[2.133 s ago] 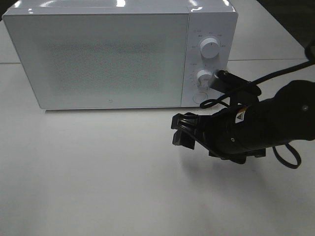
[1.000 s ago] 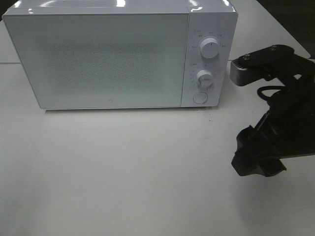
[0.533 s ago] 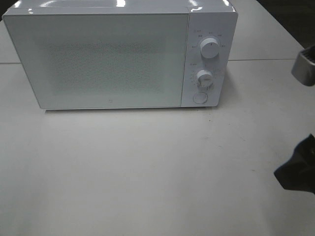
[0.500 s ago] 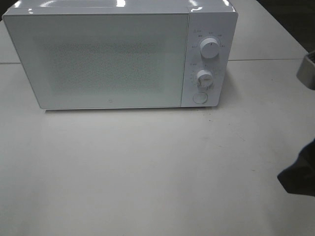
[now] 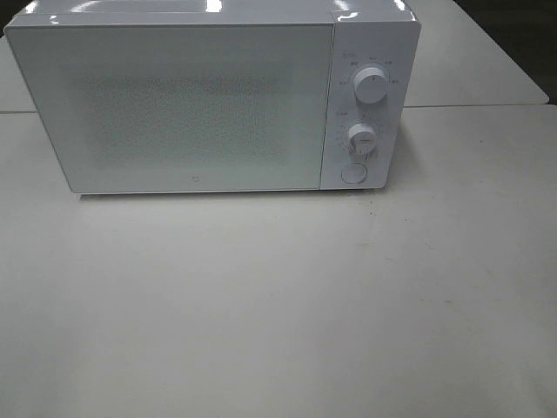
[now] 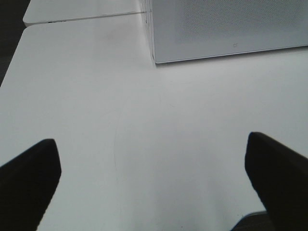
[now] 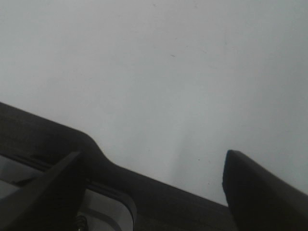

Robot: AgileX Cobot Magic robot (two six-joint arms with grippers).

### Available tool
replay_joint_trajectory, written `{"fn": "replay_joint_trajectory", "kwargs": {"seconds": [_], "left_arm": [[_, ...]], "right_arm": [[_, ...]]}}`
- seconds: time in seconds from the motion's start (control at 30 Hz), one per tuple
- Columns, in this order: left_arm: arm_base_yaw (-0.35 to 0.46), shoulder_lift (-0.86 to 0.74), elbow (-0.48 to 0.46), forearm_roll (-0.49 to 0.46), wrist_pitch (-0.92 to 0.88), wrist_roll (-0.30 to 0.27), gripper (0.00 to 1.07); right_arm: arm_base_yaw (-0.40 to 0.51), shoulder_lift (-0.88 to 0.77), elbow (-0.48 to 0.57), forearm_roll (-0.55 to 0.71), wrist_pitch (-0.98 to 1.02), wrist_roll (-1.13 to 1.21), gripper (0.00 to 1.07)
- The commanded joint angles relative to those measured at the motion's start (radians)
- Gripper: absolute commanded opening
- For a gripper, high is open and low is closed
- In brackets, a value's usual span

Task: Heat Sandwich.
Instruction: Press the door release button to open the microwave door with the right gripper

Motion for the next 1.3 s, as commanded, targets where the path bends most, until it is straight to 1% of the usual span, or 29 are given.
{"fn": "replay_joint_trajectory", "kwargs": {"seconds": [0.03, 0.07, 0.17, 0.2, 0.27, 0.33, 0.4, 0.43, 0.5, 0.7, 0.83, 1.0, 1.03, 1.3], "left_arm": [[0.003, -0.029, 0.000, -0.004, -0.006, -0.001, 1.03], [0.003, -0.029, 0.000, -0.004, -0.006, -0.001, 1.03], [0.003, -0.029, 0.000, -0.004, -0.006, -0.001, 1.03], [0.003, -0.029, 0.000, -0.004, -0.006, -0.001, 1.03], [0.003, -0.029, 0.000, -0.004, -0.006, -0.001, 1.03], [0.003, -0.029, 0.000, -0.004, -0.006, -0.001, 1.03], [0.003, -0.029, 0.000, -0.004, -0.006, -0.001, 1.03], [0.003, -0.029, 0.000, -0.004, -0.006, -0.001, 1.03], [0.003, -0.029, 0.000, -0.004, -0.006, -0.001, 1.03], [0.003, -0.029, 0.000, -0.004, -0.006, -0.001, 1.03], [0.003, -0.029, 0.000, -0.004, -0.006, -0.001, 1.03], [0.003, -0.029, 0.000, -0.004, -0.006, -0.001, 1.03], [0.003, -0.029, 0.000, -0.004, -0.006, -0.001, 1.03], [0.003, -0.029, 0.000, -0.004, -0.006, -0.001, 1.03]], "right_arm": [[-0.060, -0.079, 0.004, -0.005, 0.018, -0.018, 0.76], [-0.060, -0.079, 0.004, -0.005, 0.018, -0.018, 0.76], [-0.129, -0.180, 0.004, -0.005, 0.019, -0.018, 0.76], [-0.129, -0.180, 0.004, -0.005, 0.019, -0.018, 0.76], [-0.174, -0.249, 0.004, -0.005, 0.019, -0.018, 0.76], [-0.198, -0.292, 0.004, -0.005, 0.019, -0.018, 0.76], [-0.209, -0.314, 0.004, -0.005, 0.019, -0.018, 0.76], [-0.238, -0.356, 0.004, -0.005, 0.019, -0.018, 0.76], [-0.264, -0.391, 0.004, -0.004, 0.019, -0.018, 0.76], [-0.306, -0.469, 0.007, -0.005, 0.017, -0.016, 0.76], [-0.344, -0.532, 0.075, 0.003, -0.009, -0.016, 0.76], [-0.370, -0.584, 0.078, 0.020, -0.005, -0.033, 0.76], [-0.388, -0.616, 0.078, 0.020, -0.005, -0.037, 0.76], [-0.400, -0.617, 0.078, 0.024, -0.005, -0.045, 0.76]]}}
